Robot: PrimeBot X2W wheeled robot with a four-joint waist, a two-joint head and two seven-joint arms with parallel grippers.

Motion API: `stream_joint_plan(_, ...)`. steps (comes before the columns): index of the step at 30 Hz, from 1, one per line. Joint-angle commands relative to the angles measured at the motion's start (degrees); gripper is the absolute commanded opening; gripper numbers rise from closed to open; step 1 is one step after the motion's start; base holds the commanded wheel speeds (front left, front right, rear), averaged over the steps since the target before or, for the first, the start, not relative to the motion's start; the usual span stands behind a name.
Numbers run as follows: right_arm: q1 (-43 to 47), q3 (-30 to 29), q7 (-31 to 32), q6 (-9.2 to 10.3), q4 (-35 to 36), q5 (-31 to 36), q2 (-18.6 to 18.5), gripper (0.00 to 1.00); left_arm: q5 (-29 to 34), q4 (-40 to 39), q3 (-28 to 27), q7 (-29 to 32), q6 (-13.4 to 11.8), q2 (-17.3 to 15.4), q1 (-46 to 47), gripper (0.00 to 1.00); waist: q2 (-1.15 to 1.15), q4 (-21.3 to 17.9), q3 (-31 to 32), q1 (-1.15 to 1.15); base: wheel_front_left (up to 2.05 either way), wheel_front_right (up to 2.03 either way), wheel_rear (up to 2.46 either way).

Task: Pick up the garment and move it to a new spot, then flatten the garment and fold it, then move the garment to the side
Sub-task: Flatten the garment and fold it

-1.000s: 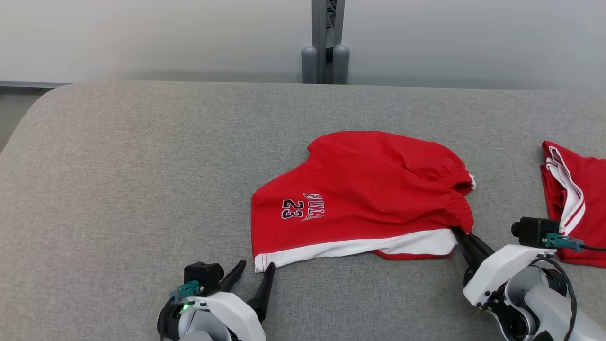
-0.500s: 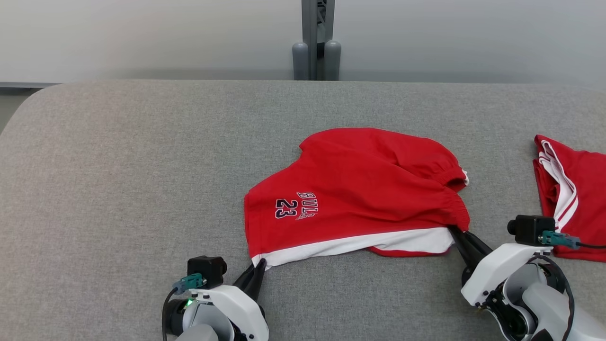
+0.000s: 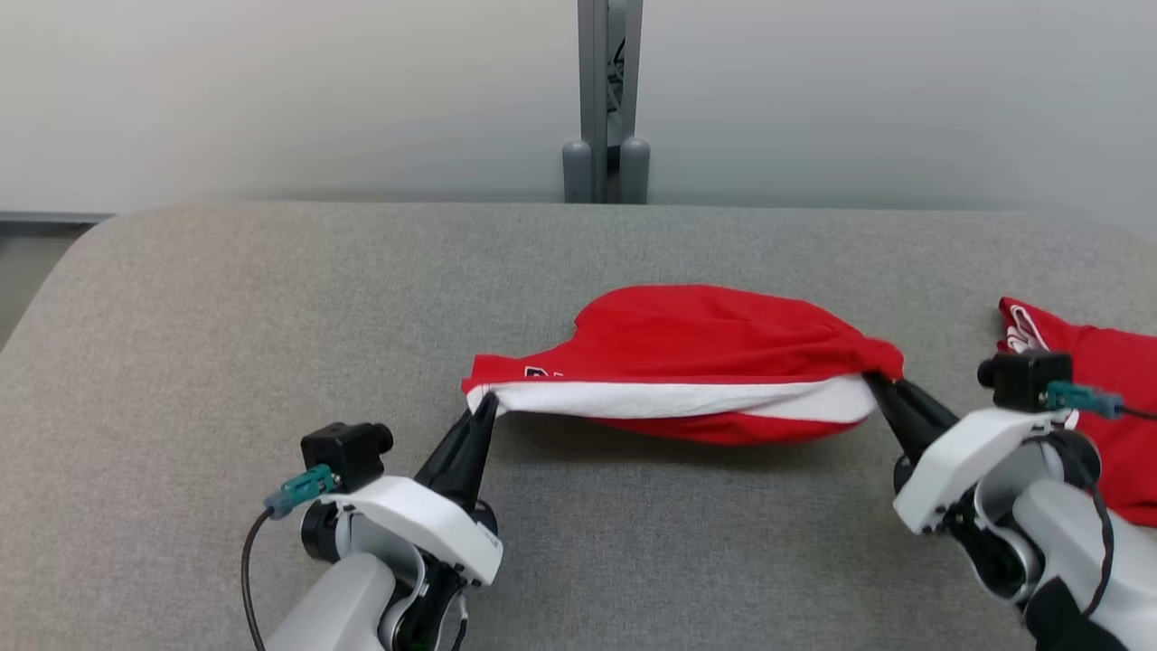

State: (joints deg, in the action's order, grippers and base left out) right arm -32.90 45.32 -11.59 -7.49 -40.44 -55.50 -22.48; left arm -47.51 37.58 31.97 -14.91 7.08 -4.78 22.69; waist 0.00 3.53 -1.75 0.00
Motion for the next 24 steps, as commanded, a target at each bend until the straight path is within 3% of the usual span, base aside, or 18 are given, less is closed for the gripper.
stream_joint_plan(1,-1.4,0.2,0.2,-0.02,0.5,0.9,-0.8,0.0,0.0,-1.3,-0.7,-0.3,0.4,-0.5,-0.1,0.0,0.0,-0.3,1.1,0.0,0.0,0.0,0.0)
stream_joint_plan(9,-9.2,-1.4,2.1,-0.02,6.5,5.8,-3.3,0.0,1.6,-10.7,-4.3,-0.3,0.3,-2.8,2.7,0.0,0.0,-1.7,4.7,0.0,0.0,0.0,0.0)
stream_joint_plan(18,-12.3,-6.6,8.2,-0.02,14.4,7.3,-3.5,0.0,1.6,-19.6,-9.0,-0.2,-4.5,-3.5,4.5,0.0,0.0,-3.5,5.9,0.0,0.0,0.0,0.0)
stream_joint_plan(24,-11.9,-10.5,13.2,-0.02,17.3,6.0,-3.1,0.0,2.3,-22.3,-9.8,1.5,-7.9,-4.5,5.8,0.0,0.0,-4.0,3.5,0.0,0.0,0.0,0.0)
